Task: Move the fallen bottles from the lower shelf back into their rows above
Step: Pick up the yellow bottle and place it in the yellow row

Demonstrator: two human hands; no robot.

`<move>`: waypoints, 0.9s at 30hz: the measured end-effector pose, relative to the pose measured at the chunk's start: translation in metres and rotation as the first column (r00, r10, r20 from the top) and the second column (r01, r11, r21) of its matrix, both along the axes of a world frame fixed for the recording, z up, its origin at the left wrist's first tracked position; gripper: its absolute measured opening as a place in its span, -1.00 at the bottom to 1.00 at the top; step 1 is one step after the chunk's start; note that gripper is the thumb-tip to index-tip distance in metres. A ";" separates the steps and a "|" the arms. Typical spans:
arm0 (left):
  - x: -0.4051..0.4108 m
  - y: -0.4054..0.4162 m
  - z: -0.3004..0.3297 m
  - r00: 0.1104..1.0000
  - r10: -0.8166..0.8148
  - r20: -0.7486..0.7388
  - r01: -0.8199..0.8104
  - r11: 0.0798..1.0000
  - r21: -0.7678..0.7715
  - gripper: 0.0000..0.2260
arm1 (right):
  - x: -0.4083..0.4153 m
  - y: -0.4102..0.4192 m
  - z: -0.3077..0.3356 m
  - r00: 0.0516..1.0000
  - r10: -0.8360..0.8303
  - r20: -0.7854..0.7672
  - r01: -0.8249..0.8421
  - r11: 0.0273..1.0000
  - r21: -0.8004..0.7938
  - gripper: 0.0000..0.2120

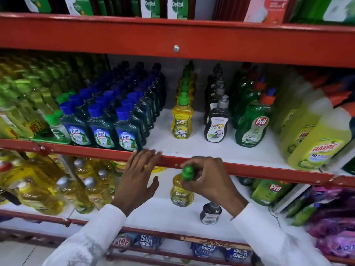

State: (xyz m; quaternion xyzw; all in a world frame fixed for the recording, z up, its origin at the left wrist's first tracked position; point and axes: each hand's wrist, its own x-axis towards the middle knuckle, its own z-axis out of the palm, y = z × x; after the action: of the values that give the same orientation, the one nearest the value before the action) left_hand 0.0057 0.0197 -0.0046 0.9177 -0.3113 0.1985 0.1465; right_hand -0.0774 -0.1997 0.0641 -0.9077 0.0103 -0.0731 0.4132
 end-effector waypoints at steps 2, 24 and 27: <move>0.000 -0.003 0.000 1.000 0.003 0.003 -0.003 0.999 -0.046 -0.43 | -0.004 0.000 0.044 0.998 0.005 0.058 -0.009 0.997 0.077 -0.64; -0.004 -0.011 0.001 0.998 0.009 -0.066 -0.021 0.984 -0.179 -0.48 | 0.110 0.007 0.099 0.974 -0.139 0.181 0.147 0.989 -0.033 -0.54; -0.004 -0.011 0.001 0.998 0.003 -0.059 -0.013 0.986 -0.167 -0.47 | 0.106 0.009 0.096 0.975 -0.115 0.193 0.127 0.990 -0.055 -0.46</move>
State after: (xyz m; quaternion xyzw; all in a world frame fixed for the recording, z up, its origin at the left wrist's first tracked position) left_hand 0.0021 0.0085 -0.0034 0.9089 -0.2856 0.1975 0.2311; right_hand 0.0290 -0.1904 0.1605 -0.9077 0.0238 -0.1843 0.3763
